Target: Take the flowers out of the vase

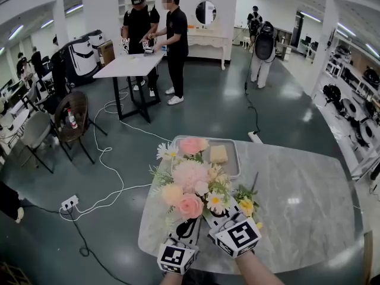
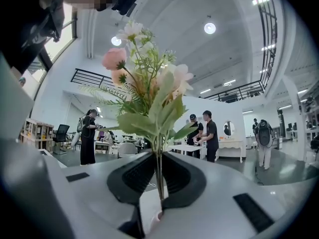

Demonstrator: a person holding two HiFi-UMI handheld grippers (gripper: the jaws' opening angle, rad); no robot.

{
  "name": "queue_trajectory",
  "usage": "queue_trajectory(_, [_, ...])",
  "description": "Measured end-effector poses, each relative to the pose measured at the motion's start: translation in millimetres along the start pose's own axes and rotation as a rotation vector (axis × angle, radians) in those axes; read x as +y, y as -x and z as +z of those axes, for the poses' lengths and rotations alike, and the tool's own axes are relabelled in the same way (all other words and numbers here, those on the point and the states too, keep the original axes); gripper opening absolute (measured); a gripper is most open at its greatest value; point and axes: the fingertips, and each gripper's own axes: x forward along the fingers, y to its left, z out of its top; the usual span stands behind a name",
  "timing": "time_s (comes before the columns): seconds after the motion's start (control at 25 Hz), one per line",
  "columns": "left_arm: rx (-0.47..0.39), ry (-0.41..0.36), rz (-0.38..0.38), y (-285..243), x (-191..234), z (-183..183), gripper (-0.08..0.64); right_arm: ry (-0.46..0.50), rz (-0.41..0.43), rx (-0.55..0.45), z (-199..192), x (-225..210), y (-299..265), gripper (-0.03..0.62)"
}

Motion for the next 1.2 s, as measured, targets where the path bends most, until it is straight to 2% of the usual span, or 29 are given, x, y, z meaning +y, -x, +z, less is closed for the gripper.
queue_trajectory(0.8, [0.013, -0.005, -0.028, 8, 1, 20, 0.014, -0.018, -0.02, -0.037, 27, -6, 0, 0.057])
queue_trajectory(1.2, [-0.012, -0.019, -0.02, 25, -3, 31, 0.014, -0.01, -0.023, -0.061, 45, 5, 10, 0.057])
